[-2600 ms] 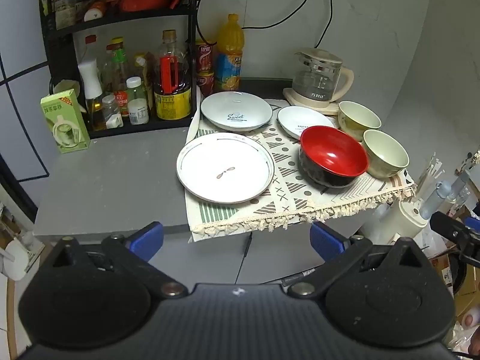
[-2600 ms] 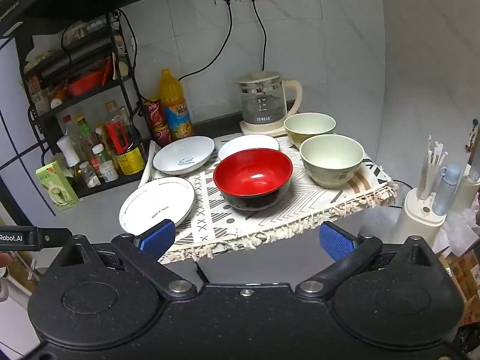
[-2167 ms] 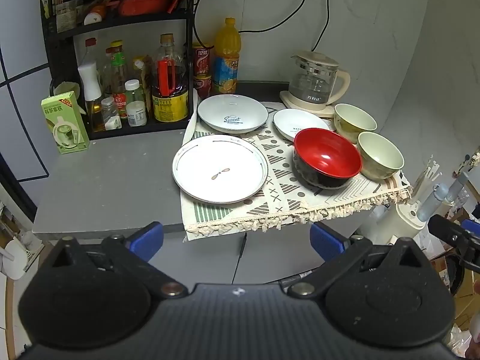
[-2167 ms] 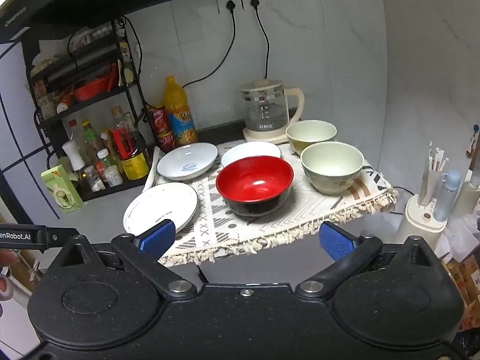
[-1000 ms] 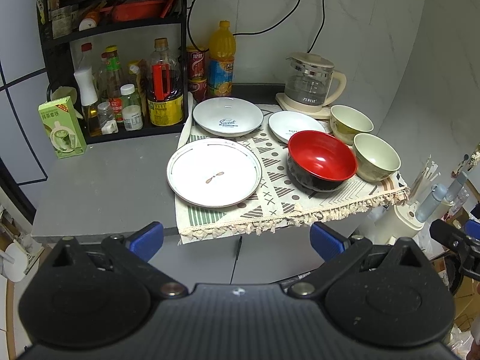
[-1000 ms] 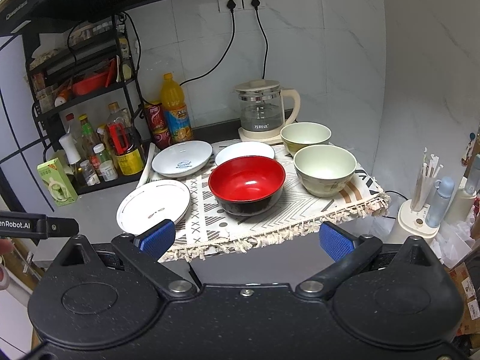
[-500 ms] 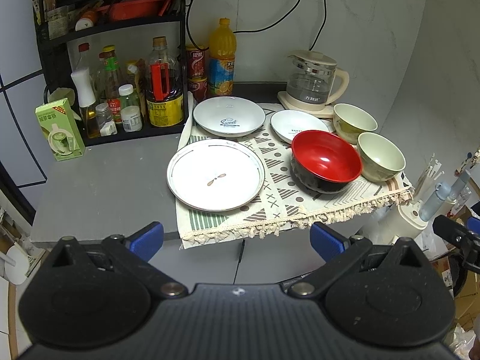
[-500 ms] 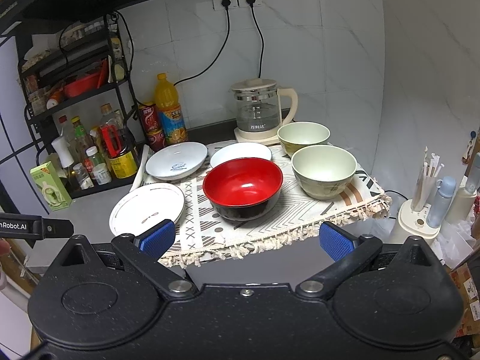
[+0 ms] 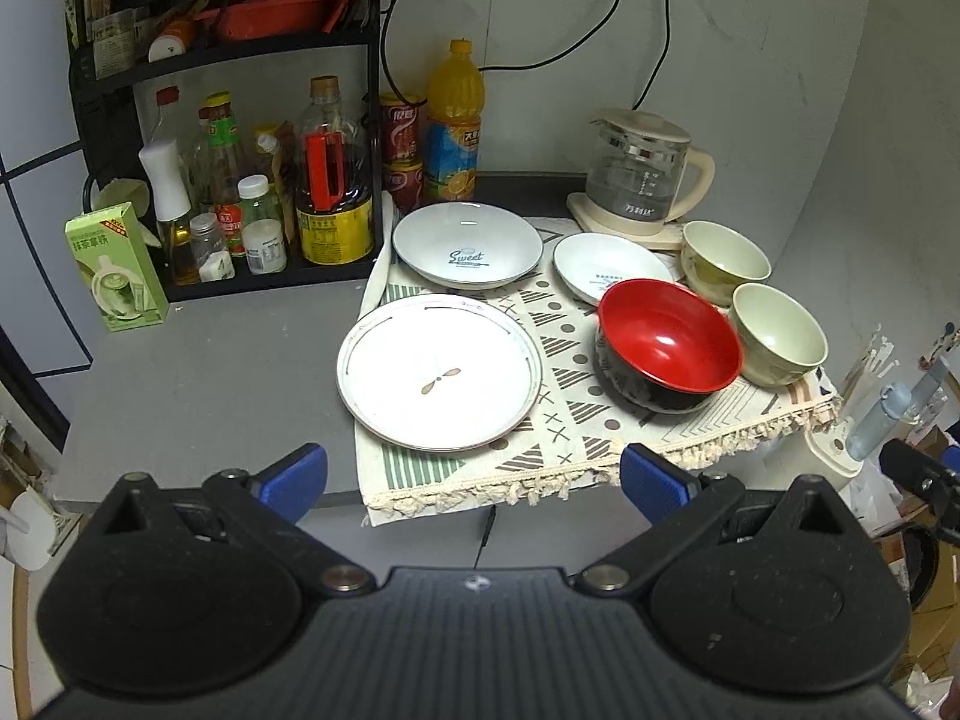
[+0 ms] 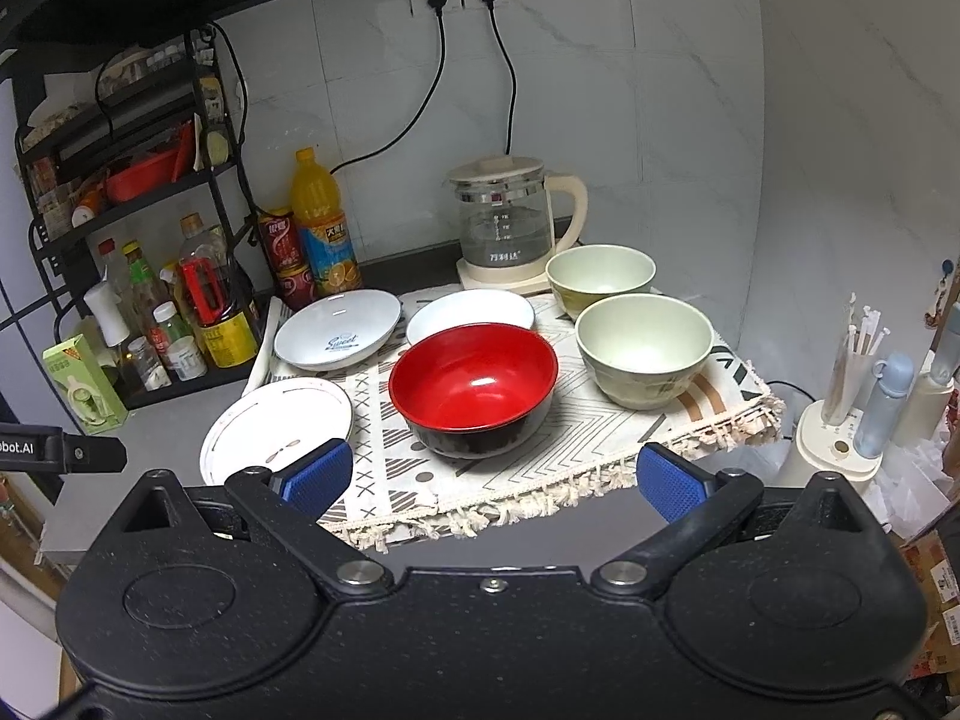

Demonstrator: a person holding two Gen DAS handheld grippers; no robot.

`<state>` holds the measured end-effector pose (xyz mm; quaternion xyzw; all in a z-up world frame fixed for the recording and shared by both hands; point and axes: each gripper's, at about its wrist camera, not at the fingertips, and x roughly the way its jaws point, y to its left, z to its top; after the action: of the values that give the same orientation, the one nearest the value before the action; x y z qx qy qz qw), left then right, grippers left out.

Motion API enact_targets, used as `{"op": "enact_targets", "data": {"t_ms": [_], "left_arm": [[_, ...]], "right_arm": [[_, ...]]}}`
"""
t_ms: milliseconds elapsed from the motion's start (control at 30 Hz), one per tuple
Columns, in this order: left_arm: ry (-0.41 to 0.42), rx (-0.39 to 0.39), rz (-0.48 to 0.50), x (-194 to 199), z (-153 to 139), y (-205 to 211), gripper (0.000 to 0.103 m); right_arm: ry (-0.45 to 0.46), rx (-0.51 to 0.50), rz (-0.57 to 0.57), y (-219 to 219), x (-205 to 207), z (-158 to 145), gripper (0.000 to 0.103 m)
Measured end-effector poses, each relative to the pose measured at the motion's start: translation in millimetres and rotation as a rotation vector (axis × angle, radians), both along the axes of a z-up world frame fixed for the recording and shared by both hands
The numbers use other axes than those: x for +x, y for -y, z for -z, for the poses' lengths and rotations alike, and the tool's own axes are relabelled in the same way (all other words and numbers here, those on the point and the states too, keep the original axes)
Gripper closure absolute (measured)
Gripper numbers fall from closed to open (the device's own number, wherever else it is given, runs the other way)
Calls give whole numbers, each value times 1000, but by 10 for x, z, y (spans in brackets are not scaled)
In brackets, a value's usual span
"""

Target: Organize plates and bowls

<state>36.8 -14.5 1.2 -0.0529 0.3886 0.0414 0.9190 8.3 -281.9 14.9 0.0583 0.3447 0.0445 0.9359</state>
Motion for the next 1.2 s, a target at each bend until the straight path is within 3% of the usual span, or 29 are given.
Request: {"op": "enact_targets", "data": {"t_ms": [400, 900, 1200], "left_arm": [[-31, -3, -2, 365, 149, 85, 1], [-73, -3, 52, 1272, 287, 441, 2], [-98, -6, 96, 1898, 401, 714, 3]], "right_arm": [[-29, -12, 31, 142, 341, 180, 6], [-104, 0, 75, 516, 1113, 514, 6], [-159, 11, 124, 753, 1553, 736, 15]]}}
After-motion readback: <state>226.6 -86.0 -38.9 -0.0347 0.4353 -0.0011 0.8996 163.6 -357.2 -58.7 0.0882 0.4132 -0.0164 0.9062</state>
